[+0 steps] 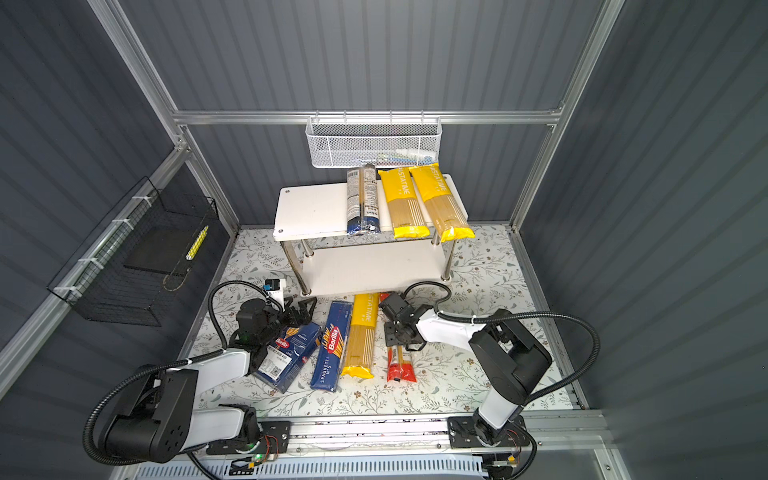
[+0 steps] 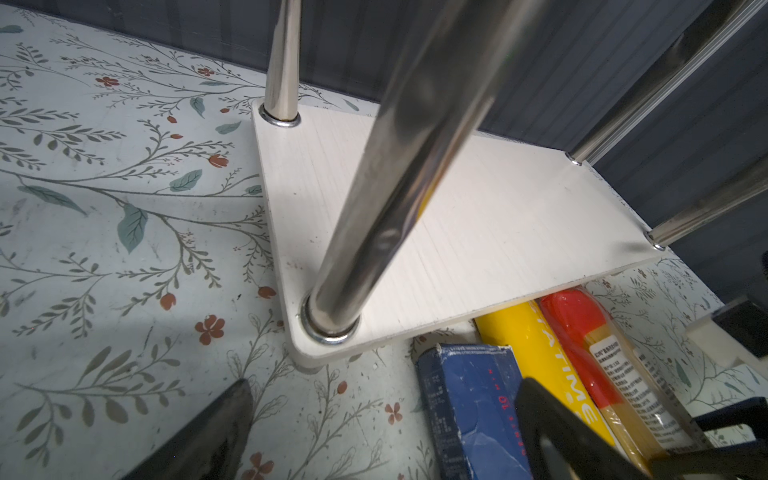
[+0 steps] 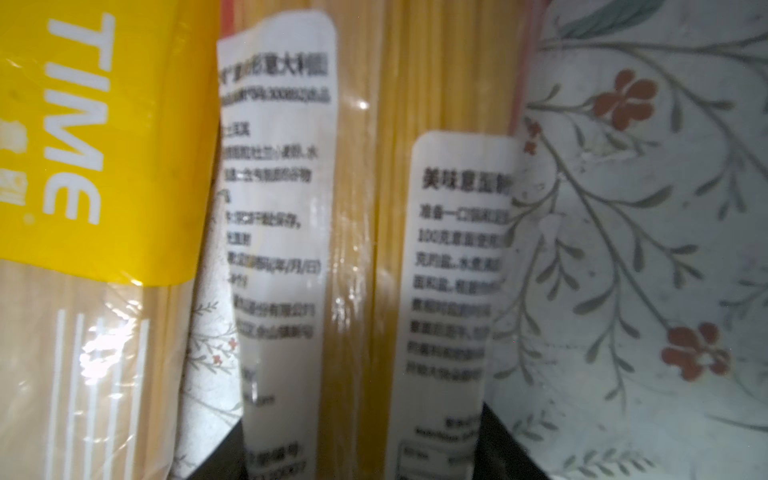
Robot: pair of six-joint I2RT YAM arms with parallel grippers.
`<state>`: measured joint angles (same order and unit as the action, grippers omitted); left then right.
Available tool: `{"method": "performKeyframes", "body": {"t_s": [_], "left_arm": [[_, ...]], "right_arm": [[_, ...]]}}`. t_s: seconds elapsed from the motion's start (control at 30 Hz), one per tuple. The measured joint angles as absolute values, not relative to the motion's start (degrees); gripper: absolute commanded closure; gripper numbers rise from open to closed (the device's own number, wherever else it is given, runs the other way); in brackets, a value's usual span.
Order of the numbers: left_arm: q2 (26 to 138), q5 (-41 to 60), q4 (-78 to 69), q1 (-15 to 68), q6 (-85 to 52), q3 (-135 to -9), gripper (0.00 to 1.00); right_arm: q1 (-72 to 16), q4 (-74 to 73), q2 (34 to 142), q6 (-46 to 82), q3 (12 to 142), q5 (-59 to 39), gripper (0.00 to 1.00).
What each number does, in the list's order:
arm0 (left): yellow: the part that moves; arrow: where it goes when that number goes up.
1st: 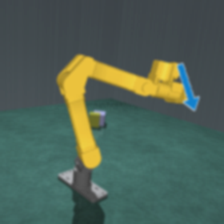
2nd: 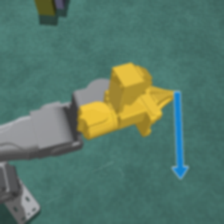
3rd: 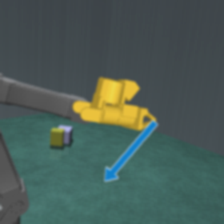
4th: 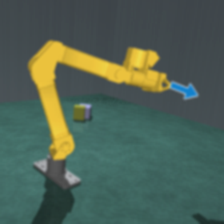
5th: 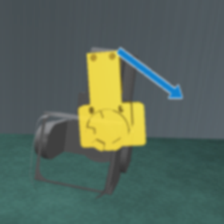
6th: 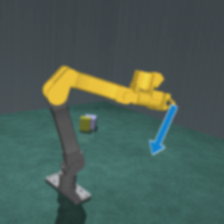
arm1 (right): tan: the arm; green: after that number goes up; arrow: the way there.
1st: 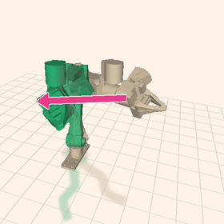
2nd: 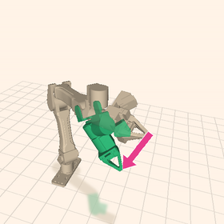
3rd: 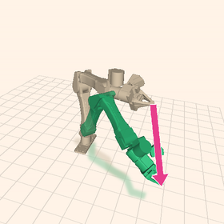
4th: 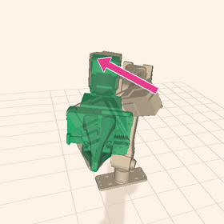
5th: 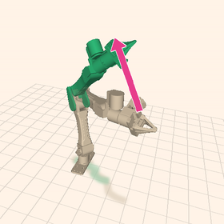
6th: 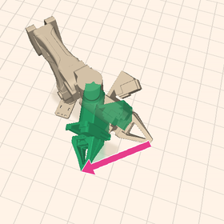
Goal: Place and organize the pasta boxes and bags onto the shelf
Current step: 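Lift the red-and-yellow spaghetti bag upright with the right gripper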
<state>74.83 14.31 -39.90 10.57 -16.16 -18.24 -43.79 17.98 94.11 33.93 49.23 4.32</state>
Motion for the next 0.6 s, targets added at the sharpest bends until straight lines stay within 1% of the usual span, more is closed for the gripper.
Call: {"method": "performKeyframes", "body": {"t_s": [0.2, 0.6], "left_arm": [[74.83, 14.28, -39.92, 10.57, -16.16, -18.24, 0.01], [74.83, 14.31, -39.9, 10.57, -16.16, -18.24, 0.01]], "right_arm": [[-43.81, 16.99, 92.47, 34.24, 47.48, 2.35, 0.49], [-43.86, 17.23, 87.22, 35.18, 45.06, -1.15, 0.65]]}}
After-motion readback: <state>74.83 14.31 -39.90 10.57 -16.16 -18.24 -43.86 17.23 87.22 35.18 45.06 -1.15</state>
